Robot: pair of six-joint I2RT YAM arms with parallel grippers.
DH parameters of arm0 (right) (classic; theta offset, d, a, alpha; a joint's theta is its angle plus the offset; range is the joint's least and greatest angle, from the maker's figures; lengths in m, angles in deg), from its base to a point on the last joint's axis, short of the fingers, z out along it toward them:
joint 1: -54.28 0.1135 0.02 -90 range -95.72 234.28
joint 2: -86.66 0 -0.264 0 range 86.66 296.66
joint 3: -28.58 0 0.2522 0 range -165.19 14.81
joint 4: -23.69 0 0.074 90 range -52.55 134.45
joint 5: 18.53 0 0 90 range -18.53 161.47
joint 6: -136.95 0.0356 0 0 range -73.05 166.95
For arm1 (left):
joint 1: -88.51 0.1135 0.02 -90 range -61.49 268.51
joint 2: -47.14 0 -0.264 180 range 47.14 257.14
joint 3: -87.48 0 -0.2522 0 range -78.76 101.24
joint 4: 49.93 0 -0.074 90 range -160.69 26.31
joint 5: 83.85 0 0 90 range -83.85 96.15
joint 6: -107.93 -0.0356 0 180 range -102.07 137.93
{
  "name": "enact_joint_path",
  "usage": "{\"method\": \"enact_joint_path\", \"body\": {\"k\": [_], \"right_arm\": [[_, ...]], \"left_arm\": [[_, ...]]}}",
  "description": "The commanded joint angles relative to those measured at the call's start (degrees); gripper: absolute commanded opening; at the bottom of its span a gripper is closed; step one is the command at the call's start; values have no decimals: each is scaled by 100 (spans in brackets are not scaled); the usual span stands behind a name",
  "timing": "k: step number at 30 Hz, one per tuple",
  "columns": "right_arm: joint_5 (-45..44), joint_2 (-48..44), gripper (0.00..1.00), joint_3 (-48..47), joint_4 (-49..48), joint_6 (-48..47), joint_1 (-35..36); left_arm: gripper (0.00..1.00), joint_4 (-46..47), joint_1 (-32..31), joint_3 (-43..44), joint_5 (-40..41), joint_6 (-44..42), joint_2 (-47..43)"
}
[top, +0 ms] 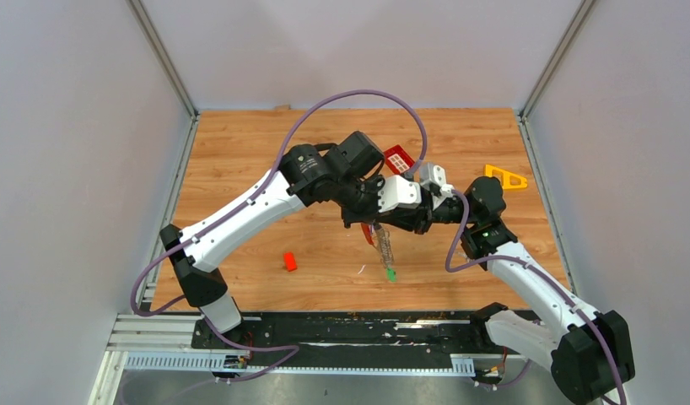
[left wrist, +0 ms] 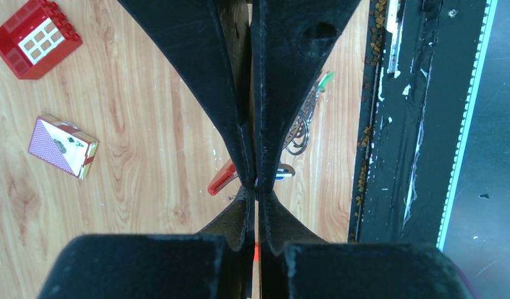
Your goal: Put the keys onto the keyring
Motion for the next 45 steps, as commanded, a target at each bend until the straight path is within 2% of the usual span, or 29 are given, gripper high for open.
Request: {"method": "enact_joint_path", "body": {"k": [1,6,11,15,20,27,40,45], "right_arm": [[39,10,0,-40,-92,-55,26],[-23,-93,0,-187,343,-367,16],[-10,-295,0,-373,327,-167,-116],[67,-343,0,-530,-75,485,-271],[110,-253,0,-563,-567,1024,-395],[129,-212,0,-355,-1256,1534,-482],[87,-140,0,-232,-1433,1622,-490],[75,-131,0,-227,-1410,1604,-489]], "left_arm": [[0,255,-26,-22,-197,102,-255],[1,499,-6,-274,-252,-43,-505],[30,1561,385,-1210,-940,-123,-1288],[37,2758,706,-2240,-1407,164,-1981],[37,3690,815,-2980,-1762,623,-2263],[34,4396,928,-3211,-2007,1117,-2197],[31,4652,966,-3262,-2213,1277,-2132],[25,4656,966,-3188,-2390,1373,-1951]]}}
